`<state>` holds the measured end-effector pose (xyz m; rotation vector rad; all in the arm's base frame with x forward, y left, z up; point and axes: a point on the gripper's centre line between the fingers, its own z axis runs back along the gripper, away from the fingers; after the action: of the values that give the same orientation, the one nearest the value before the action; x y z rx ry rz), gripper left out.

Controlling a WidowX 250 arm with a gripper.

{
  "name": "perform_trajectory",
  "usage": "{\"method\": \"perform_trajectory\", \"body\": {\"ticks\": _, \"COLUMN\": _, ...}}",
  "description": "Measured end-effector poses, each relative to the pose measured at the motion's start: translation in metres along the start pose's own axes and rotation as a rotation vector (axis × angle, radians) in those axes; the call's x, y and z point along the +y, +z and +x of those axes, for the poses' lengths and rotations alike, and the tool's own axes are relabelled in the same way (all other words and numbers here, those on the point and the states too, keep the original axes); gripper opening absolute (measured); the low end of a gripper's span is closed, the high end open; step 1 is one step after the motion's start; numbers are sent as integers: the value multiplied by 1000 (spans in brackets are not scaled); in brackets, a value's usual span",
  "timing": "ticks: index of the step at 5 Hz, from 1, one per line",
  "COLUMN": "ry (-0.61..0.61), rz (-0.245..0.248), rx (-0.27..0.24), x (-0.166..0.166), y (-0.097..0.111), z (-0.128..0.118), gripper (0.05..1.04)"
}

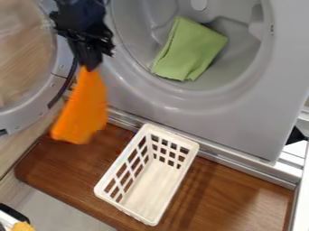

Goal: Moved the orange cloth onto to the table

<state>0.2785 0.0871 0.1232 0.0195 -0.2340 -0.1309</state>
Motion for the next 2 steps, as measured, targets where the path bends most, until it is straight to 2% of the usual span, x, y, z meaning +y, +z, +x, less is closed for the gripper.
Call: {"method": "perform_trajectory", "body": {"ticks": 2, "ry": 19, "rz": 59, "rx": 50, "x": 16, "y": -19, "z": 0, "gripper": 72}}
